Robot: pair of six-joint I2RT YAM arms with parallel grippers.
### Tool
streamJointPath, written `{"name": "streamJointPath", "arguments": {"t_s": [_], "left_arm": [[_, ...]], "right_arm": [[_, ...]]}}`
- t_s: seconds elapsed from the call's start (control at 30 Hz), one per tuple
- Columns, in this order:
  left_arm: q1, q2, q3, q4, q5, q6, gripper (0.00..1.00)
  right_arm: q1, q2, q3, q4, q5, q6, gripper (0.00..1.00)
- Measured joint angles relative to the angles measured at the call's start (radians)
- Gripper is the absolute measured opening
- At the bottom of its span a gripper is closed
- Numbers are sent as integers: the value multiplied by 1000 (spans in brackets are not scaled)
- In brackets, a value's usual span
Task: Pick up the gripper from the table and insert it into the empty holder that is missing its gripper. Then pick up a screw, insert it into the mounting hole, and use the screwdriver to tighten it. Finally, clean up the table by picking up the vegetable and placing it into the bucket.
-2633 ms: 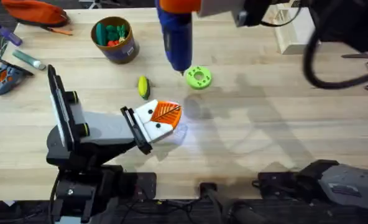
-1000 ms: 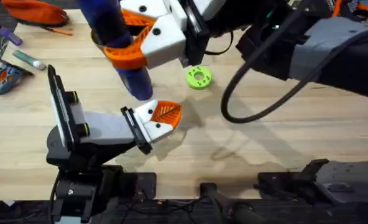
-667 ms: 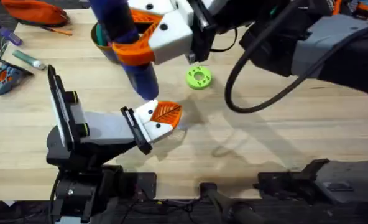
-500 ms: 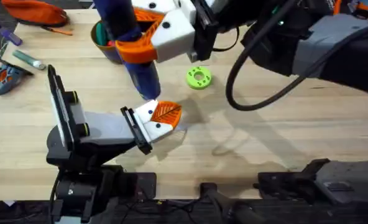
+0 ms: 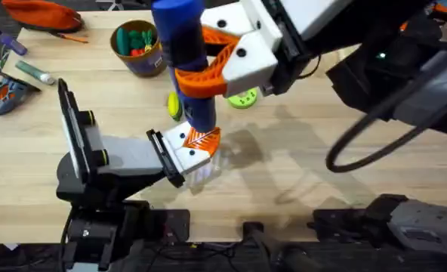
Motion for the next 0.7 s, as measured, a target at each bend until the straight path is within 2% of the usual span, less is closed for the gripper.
{"name": "streamJointPath", "arguments": {"t_s": [0.17, 0.23, 0.7], "left_arm": [[0, 0, 0, 0, 0, 0, 7], [0, 0, 0, 0, 0, 0, 7], [0, 0, 0, 0, 0, 0, 7]], "right_arm": [[21, -4, -1, 35, 41, 0, 24], [65, -4, -1, 35, 86, -4, 24], [106, 44, -2, 39, 113, -83, 24]]}}
